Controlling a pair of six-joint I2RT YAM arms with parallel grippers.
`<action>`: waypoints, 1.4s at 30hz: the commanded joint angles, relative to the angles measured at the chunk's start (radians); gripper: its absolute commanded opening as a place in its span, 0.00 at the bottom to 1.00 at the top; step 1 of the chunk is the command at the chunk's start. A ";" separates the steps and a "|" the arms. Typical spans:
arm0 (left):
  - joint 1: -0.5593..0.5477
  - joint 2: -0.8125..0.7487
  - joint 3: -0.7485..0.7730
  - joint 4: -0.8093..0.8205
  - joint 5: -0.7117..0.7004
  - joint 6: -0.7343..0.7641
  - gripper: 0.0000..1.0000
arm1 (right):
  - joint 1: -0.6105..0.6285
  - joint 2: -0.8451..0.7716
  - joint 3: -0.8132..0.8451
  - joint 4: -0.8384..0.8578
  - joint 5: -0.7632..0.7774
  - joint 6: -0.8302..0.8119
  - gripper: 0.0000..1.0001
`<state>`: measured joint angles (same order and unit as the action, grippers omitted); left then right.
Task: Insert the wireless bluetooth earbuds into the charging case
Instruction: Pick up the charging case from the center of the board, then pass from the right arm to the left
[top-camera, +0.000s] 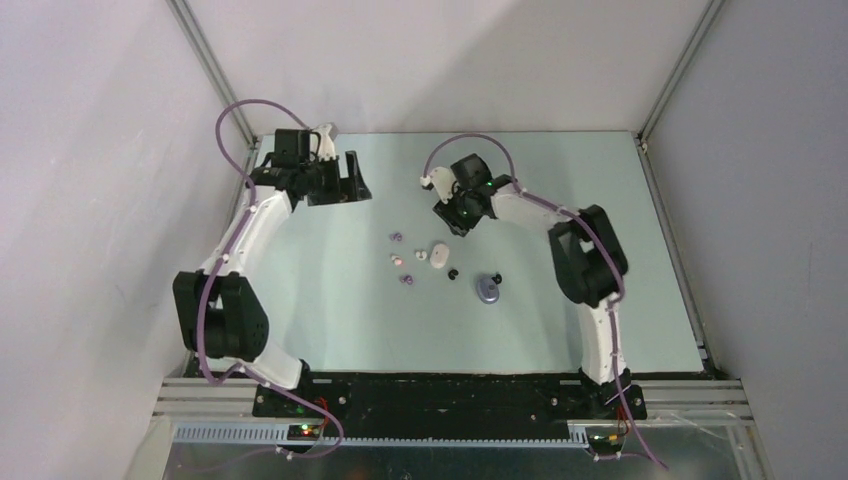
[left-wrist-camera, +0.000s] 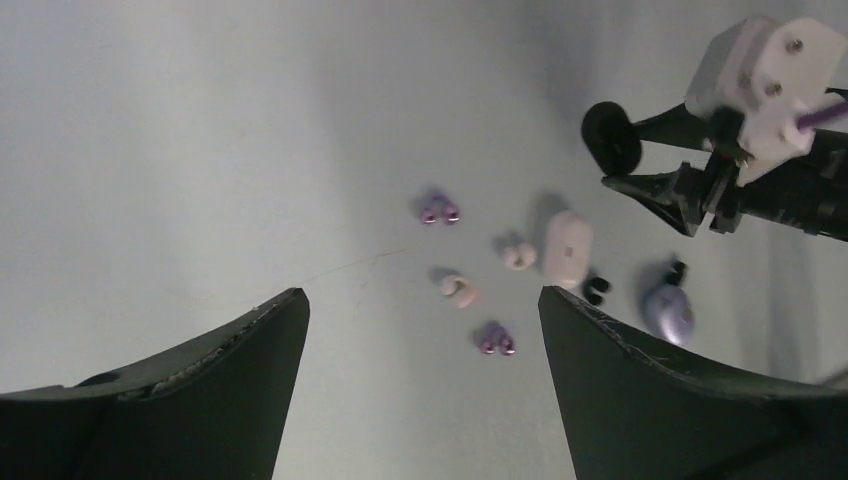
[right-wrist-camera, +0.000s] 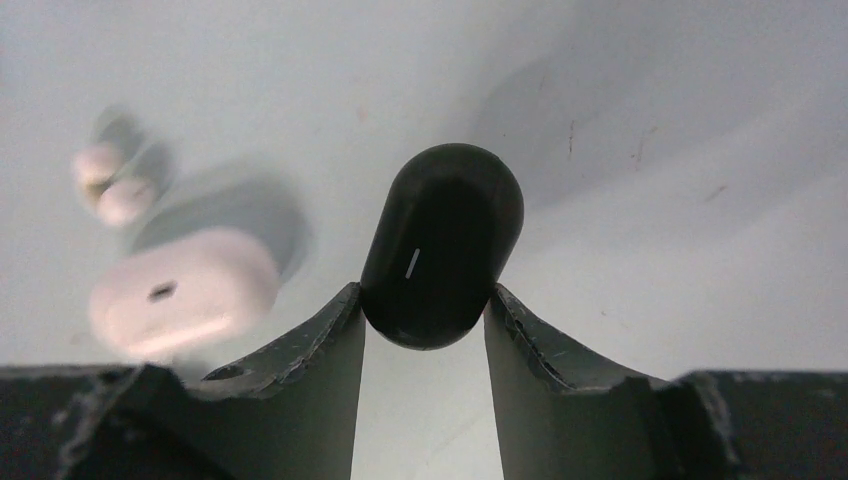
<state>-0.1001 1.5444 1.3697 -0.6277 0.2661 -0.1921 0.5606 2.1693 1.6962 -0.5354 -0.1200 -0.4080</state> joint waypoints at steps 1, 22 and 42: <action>-0.005 0.047 0.051 0.108 0.325 0.058 0.91 | 0.000 -0.279 -0.225 0.357 -0.107 -0.253 0.29; -0.102 0.178 0.114 0.454 0.682 -0.097 0.66 | 0.071 -0.422 -0.308 0.739 -0.209 -0.472 0.25; -0.122 0.196 0.134 0.450 0.647 -0.090 0.51 | 0.076 -0.446 -0.317 0.723 -0.275 -0.522 0.24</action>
<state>-0.2115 1.7348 1.4570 -0.1928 0.9154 -0.2966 0.6285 1.7798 1.3876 0.1539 -0.3595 -0.9016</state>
